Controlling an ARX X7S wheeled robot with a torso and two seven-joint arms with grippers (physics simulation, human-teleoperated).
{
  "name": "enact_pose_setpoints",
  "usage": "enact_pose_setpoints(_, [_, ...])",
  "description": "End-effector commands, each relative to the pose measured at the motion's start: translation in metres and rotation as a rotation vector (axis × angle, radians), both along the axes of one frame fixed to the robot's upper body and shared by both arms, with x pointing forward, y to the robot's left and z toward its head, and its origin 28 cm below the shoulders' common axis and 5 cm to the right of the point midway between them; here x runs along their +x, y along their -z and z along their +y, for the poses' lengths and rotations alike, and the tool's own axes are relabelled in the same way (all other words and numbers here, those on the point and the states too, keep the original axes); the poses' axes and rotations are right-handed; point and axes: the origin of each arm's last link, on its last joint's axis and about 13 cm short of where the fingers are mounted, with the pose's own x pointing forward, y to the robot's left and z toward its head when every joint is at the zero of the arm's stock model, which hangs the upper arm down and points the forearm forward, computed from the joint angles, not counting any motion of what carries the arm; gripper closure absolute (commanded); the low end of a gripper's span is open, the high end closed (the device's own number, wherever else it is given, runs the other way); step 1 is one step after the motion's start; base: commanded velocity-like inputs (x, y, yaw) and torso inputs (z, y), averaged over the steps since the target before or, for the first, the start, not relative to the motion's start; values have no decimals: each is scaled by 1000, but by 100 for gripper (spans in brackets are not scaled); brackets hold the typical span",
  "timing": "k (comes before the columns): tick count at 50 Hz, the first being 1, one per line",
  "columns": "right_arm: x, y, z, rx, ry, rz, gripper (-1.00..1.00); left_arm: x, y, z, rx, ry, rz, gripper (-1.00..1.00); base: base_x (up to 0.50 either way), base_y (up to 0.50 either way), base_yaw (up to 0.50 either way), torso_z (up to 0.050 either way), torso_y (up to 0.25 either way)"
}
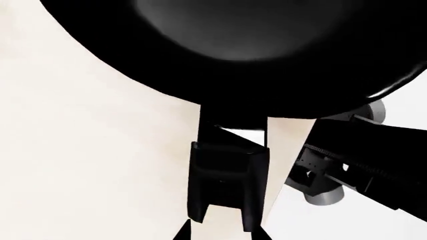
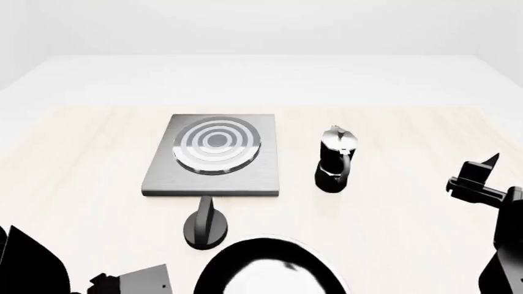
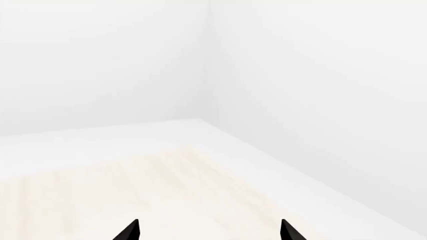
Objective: Turn on the stove and put the frying pan on it.
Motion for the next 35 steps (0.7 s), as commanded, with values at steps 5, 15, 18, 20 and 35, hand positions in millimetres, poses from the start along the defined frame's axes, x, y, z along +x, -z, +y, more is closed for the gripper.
enact_pose_setpoints(5, [2,-2,1,-1,0,0,-100,-15,-67,1,34,16,-166,100,0,0,0,0,0])
enact_pose_setpoints(15, [1,-4,1,-1,-5,-5,-100,-21,-100,0,46,7,-227,100,0,0,0,0,0])
enact_pose_setpoints(18, [1,-4,1,-1,-4,-4,-100,-21,-106,-1,49,4,-239,100,0,0,0,0,3])
enact_pose_setpoints(20, [1,-3,1,-1,-3,-3,-100,-20,-113,-1,47,-12,-263,100,0,0,0,0,0])
enact_pose_setpoints(35, [1,0,1,1,-5,3,-100,34,-135,-17,-314,-363,-442,100,0,0,0,0,1])
